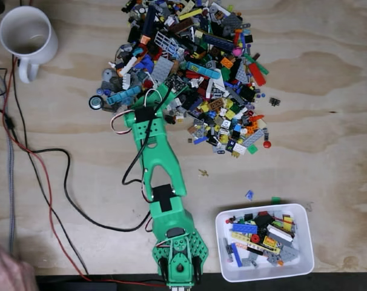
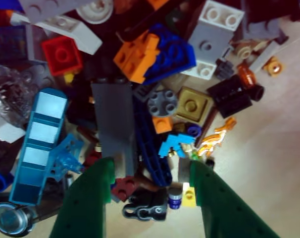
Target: Find the closest Lego and put it in the bin.
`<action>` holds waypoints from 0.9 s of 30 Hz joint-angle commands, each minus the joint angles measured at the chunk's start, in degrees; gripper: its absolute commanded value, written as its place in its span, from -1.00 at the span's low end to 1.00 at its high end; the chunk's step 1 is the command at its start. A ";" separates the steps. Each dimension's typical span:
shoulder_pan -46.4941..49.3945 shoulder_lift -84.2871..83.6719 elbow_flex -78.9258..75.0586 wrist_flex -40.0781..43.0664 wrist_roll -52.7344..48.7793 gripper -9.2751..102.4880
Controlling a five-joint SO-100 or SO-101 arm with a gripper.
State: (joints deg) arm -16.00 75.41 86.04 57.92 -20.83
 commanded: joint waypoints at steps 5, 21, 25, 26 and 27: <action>-3.16 -1.85 -9.93 -0.35 0.53 -0.52; -3.60 -7.82 -10.11 -4.31 -1.58 -0.62; -3.60 -8.79 -9.93 -5.27 -2.02 -0.71; -3.60 -8.96 -9.93 -5.45 -2.29 -0.73; -3.60 -9.14 -10.02 -5.45 -2.37 -0.74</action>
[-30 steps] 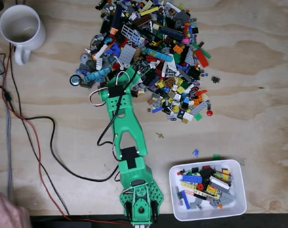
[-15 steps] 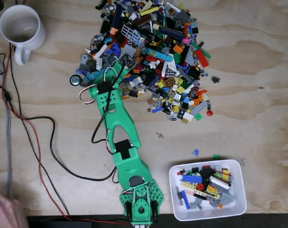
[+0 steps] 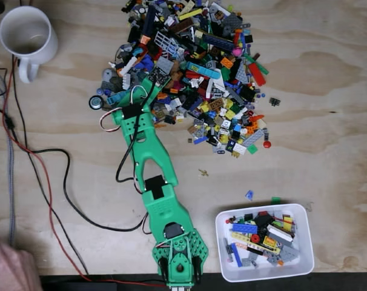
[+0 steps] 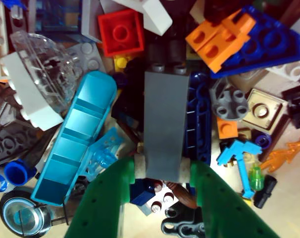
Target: Find the closest Lego and put it in the bin.
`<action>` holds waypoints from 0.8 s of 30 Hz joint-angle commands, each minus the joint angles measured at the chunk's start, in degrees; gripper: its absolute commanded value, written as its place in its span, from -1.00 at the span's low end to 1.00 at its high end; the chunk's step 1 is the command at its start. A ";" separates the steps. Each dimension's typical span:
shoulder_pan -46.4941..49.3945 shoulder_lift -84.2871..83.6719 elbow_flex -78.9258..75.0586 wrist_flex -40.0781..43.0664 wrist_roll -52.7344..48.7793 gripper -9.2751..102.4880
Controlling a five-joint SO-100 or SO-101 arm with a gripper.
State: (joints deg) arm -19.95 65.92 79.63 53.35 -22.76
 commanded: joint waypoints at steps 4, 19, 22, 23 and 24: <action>0.44 0.26 -3.69 -0.44 -1.05 -0.77; 10.37 25.93 -9.23 25.58 -9.14 -0.75; 19.42 35.07 -7.03 32.34 -13.10 -0.75; 23.29 37.97 -5.45 34.28 -14.77 -0.75; 27.60 41.22 -3.08 35.33 -16.52 -0.75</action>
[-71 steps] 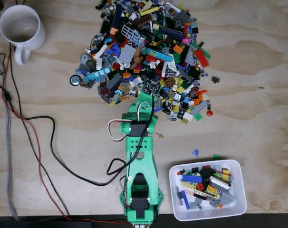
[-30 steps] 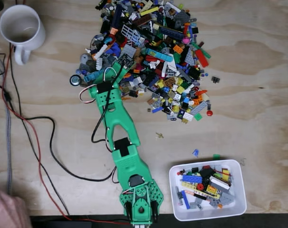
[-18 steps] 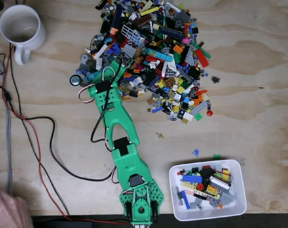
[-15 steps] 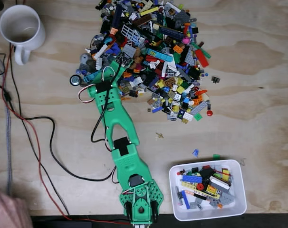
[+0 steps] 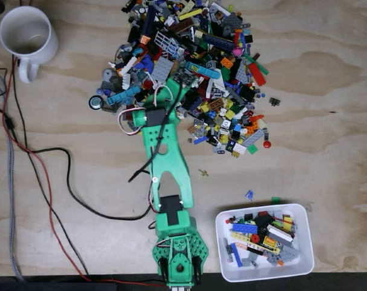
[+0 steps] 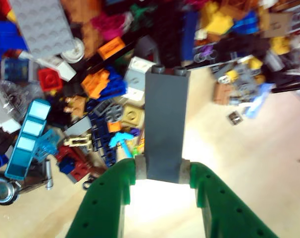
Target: Find the closest Lego and put it in the bin.
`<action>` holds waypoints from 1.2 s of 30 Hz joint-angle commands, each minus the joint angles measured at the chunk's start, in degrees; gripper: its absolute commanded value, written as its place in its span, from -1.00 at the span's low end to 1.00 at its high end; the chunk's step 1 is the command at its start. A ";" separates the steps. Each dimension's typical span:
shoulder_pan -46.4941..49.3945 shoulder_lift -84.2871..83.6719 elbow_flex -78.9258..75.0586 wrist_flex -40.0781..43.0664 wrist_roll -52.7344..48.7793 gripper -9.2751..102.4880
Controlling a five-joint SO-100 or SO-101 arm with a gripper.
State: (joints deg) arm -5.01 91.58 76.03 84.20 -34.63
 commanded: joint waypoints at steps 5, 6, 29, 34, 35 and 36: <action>35.60 28.56 14.59 4.83 -14.59 -0.74; 39.81 30.32 16.88 5.01 -16.17 -0.74; 86.66 41.66 46.93 -10.46 -38.41 -0.49; 84.11 41.75 45.70 -13.01 -36.65 -0.45; 81.91 41.75 44.82 -13.97 -35.33 -0.46; 79.01 41.75 43.33 -14.94 -33.84 -0.46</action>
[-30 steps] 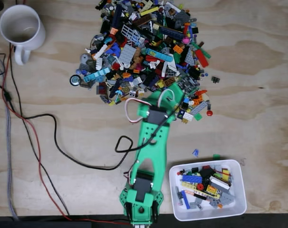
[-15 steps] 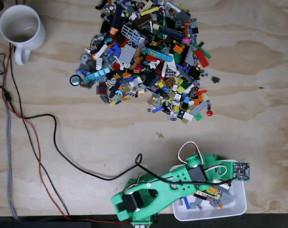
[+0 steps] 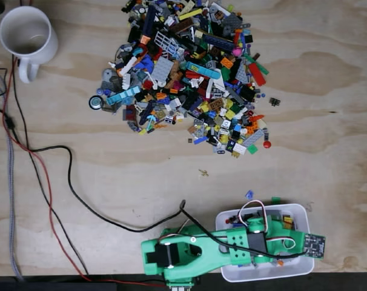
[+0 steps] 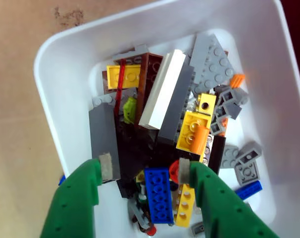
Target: Find the closest Lego and put it in the bin.
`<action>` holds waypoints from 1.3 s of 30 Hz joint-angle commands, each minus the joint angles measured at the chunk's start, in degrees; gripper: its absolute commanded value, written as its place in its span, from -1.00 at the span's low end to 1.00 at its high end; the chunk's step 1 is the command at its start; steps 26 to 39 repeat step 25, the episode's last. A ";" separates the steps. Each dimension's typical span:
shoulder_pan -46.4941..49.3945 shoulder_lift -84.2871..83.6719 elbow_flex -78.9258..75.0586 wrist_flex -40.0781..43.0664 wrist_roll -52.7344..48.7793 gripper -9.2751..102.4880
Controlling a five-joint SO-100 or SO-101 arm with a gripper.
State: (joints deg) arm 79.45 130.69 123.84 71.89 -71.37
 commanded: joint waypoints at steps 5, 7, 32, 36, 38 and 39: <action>-25.93 3.69 -11.25 -4.39 3.60 -0.48; -33.13 3.60 -13.36 -4.04 2.90 -0.47; -68.82 6.68 -7.21 -6.24 5.01 -0.48; -68.82 6.68 -7.21 -6.24 5.01 -0.48; -68.82 6.68 -7.21 -6.24 5.01 -0.48; -68.82 6.68 -7.21 -6.24 5.01 -0.48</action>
